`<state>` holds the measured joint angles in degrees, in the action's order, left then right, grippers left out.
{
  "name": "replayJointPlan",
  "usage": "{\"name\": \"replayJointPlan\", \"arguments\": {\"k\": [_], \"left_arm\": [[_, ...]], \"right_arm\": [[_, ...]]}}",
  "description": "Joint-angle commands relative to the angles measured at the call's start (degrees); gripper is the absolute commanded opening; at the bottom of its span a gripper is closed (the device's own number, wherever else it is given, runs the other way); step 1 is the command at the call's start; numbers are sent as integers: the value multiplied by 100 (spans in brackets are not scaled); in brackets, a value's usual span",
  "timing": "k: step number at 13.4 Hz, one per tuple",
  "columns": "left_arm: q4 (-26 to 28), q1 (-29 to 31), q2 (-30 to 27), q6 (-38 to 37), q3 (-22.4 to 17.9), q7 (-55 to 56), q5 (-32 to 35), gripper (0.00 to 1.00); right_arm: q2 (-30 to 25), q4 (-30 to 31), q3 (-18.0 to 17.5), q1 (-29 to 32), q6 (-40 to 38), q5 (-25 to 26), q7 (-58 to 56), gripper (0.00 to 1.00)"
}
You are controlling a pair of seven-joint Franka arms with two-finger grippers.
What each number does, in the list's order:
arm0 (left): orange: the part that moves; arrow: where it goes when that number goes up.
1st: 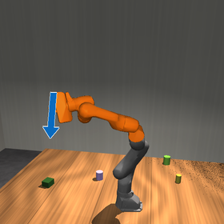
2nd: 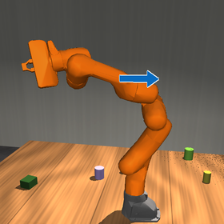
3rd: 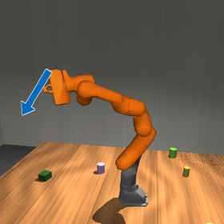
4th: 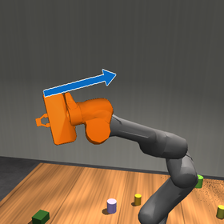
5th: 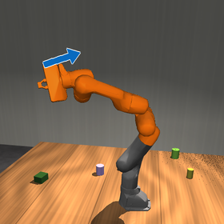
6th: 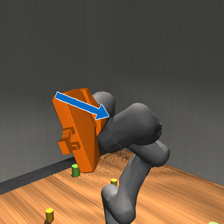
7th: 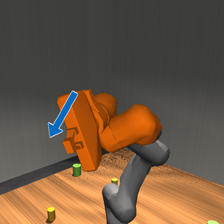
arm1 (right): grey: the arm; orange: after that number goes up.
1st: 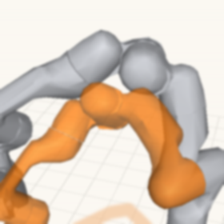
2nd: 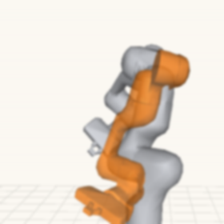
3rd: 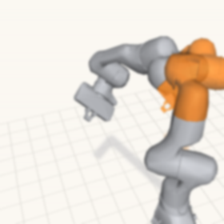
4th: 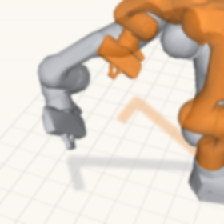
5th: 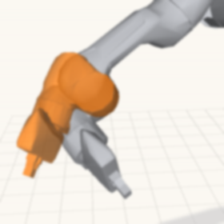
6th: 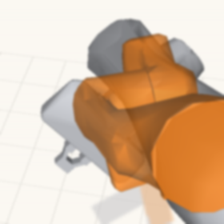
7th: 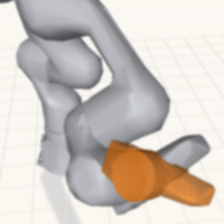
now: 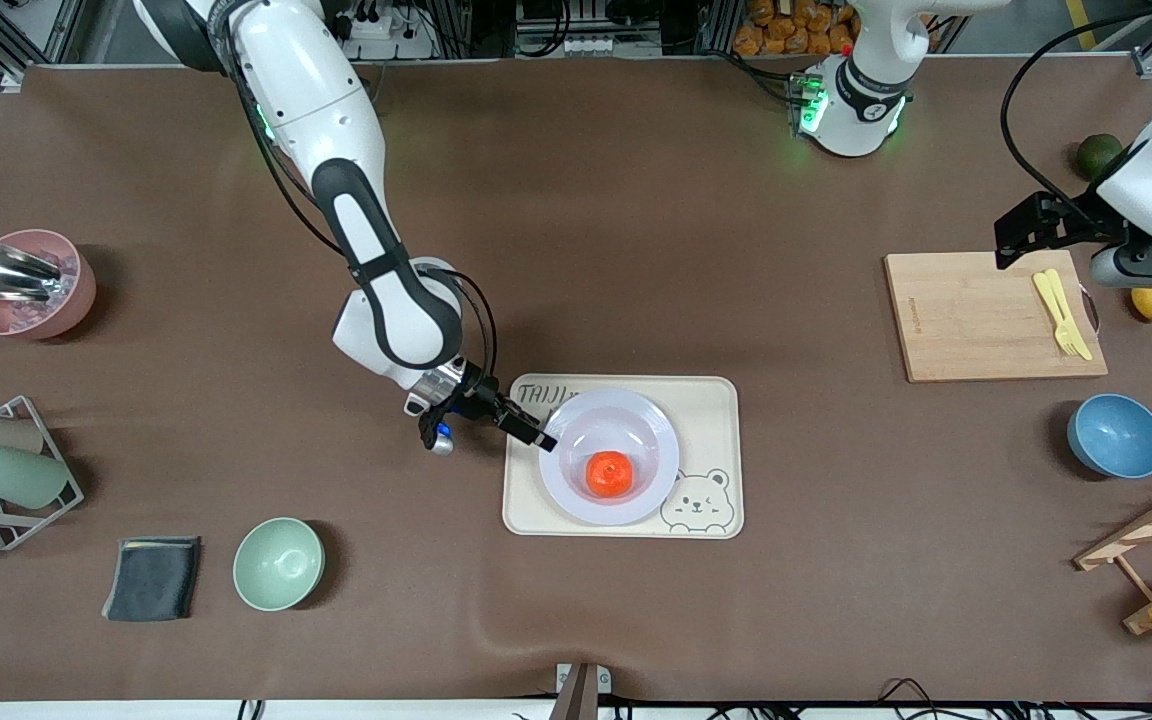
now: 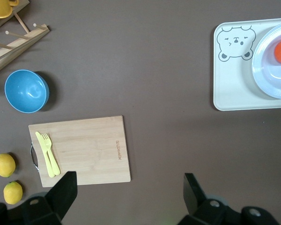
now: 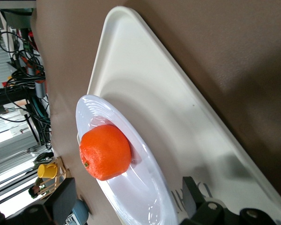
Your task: Place orange and plate with both arms
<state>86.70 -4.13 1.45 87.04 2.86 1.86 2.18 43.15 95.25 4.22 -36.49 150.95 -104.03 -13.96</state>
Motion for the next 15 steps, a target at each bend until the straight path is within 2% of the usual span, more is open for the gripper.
{"name": "replayJointPlan", "arguments": {"k": [1,4,5,11,15], "left_arm": [[-92,35,30,6,30,-142,107,100],[-92,35,30,6,30,-142,107,100],[-92,35,30,6,30,-142,98,100],[-92,35,30,15,30,-142,107,100],[-92,44,30,6,30,-150,89,100]], "right_arm": [[-236,-15,-80,273,-65,1353,1347,100],[-552,-33,-27,562,-652,2700,2580,100],[-675,-7,-18,703,-924,2956,2731,100],[-1334,406,8,1450,-1918,3757,2776,100],[-1677,442,43,2319,-3314,4951,2741,100]]}}
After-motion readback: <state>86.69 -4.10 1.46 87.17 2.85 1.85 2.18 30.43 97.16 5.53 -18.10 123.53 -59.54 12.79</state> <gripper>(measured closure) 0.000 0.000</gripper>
